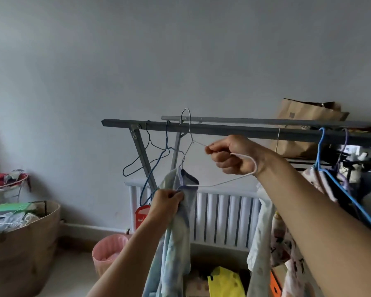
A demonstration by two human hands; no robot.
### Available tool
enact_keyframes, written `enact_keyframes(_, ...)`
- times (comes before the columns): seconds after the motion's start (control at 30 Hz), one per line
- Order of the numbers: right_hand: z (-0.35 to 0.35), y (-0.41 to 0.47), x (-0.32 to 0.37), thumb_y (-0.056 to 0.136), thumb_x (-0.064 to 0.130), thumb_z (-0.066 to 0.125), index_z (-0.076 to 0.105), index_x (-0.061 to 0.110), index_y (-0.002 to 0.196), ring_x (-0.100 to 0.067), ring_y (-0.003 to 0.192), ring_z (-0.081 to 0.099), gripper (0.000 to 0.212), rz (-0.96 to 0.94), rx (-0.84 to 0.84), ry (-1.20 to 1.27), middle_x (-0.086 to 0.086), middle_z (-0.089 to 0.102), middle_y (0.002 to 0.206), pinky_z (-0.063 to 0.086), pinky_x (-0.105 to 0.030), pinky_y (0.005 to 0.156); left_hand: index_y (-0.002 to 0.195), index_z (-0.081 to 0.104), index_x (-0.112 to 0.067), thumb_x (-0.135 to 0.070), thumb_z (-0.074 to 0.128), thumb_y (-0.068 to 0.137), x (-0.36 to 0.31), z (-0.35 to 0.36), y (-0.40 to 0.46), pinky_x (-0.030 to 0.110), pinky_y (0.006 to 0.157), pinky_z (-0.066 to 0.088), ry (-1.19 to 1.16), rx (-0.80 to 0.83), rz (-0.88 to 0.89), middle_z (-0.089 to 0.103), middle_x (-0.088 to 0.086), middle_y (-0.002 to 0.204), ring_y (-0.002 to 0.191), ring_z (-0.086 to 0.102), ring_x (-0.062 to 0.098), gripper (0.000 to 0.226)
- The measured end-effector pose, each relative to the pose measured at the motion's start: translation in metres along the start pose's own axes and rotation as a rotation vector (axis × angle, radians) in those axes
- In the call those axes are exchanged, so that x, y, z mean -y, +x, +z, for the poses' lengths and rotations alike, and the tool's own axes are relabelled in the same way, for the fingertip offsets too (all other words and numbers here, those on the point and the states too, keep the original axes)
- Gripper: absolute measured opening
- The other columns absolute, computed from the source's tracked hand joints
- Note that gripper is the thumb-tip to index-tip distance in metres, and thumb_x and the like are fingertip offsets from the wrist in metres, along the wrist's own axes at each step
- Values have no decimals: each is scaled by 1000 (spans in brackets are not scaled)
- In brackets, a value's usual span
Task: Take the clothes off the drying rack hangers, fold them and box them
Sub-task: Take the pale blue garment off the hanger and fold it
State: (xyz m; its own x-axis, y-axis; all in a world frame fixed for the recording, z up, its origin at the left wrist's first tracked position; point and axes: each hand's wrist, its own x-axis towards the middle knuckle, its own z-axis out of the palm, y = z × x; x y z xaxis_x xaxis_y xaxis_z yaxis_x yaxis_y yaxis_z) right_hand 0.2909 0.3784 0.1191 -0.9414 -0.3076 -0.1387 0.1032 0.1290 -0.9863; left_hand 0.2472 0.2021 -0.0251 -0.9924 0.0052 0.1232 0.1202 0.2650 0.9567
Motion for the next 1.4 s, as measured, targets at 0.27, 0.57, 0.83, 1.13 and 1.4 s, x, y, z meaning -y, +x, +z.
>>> enact_keyframes(0.27, -6, 8, 24, 101, 10, 29, 46, 12, 81, -3, 27, 22, 26, 80, -128, -220, 5, 35, 41, 15, -14, 29, 71, 64, -10, -20, 60, 95, 28, -6, 14, 9, 37, 33, 64, 6, -103, 56, 1, 60, 51, 50, 8, 27)
enact_keyframes(0.57, 13, 76, -19, 90, -3, 26, 46, 10, 78, -10, 36, 31, 27, -165, -639, -139, -6, 42, 55, 24, -18, 40, 92, 75, -11, -21, 70, 88, 3, -15, 8, 26, 61, 49, -402, 51, -148, 73, 10, 86, 84, 65, 21, 12)
enact_keyframes(0.83, 11, 101, -37, 91, -3, 31, 51, -5, 113, -13, 40, 30, 30, -45, -657, -199, -12, 50, 61, 22, -18, 42, 92, 78, -14, -23, 77, 79, -18, -29, -4, 23, 56, 52, -513, 97, -102, 76, 6, 83, 73, 69, 16, 16)
enact_keyframes(1.13, 13, 63, -62, 102, 39, 33, 54, 10, 112, -30, 92, 61, 37, -210, -902, -1082, -8, 60, 109, 40, -33, 75, 88, 72, -14, -24, 52, 92, -23, -39, -24, 23, 50, 46, -649, 226, -131, 69, -2, 69, 55, 63, 11, 23)
enact_keyframes(1.4, 65, 21, -64, 94, 38, 57, 59, 17, 103, -14, 83, 60, 23, -497, -239, -797, 0, 63, 91, 50, -29, 72, 97, 74, -19, -25, 46, 93, -35, -50, -44, 27, 60, 52, -581, 271, -21, 70, -3, 79, 67, 66, 13, 28)
